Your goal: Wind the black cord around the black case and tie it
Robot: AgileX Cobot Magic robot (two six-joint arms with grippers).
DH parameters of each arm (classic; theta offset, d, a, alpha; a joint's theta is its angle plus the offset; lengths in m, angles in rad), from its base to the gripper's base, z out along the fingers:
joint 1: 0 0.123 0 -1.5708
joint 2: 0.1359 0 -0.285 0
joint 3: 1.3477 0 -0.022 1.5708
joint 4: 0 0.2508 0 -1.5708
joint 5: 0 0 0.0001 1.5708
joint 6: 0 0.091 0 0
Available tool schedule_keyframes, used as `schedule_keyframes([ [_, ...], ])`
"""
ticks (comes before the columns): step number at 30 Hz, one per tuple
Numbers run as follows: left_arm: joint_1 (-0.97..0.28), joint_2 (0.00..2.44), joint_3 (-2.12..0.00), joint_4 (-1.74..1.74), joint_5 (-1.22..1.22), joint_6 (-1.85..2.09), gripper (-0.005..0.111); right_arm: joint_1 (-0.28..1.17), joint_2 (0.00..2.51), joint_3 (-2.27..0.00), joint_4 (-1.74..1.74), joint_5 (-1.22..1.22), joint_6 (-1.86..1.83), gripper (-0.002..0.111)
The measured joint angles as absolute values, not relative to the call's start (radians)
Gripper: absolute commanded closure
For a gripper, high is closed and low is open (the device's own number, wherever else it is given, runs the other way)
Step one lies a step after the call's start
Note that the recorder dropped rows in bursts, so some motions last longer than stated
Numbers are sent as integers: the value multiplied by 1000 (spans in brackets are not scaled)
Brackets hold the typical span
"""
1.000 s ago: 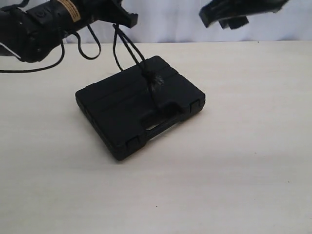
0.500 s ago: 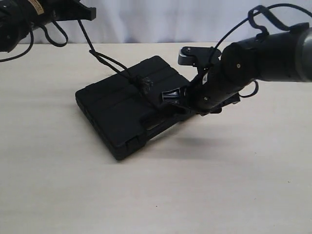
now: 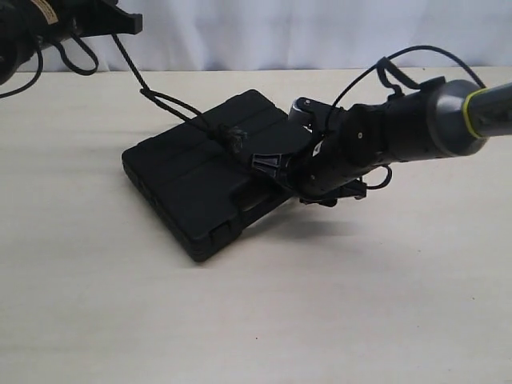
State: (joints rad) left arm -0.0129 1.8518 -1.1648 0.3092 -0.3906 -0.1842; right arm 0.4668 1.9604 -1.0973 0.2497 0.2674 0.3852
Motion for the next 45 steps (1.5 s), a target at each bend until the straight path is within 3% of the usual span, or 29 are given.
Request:
schedule_keyframes([
  [4, -13, 1852, -1165, 309, -391, -184, 107, 467, 1993, -1097, 265, 228, 404, 52],
  [6, -13, 1852, -1165, 309, -391, -184, 107, 467, 2003, -1097, 288, 203, 406, 58],
  [13, -13, 1852, -1165, 307, -382, -184, 107, 468, 2034, -1099, 304, 136, 444, 104],
  [19, 13, 1855, -1165, 307, -334, -184, 107, 430, 2030, -1107, 190, 155, 451, 104],
  [25, 184, 1858, -1104, 211, -264, -184, 107, 272, 1983, -1107, -19, 305, 394, 104],
  [35, 350, 1978, -918, 135, -293, -186, 107, 260, 1983, -1105, -54, 290, 392, 104],
  [43, 378, 1996, -903, 110, -274, -200, 106, 262, 1985, -1102, -8, 253, 386, 104],
  [45, 378, 2014, -903, 108, -267, -200, 102, 262, 1985, -1101, 6, 249, 384, 104],
])
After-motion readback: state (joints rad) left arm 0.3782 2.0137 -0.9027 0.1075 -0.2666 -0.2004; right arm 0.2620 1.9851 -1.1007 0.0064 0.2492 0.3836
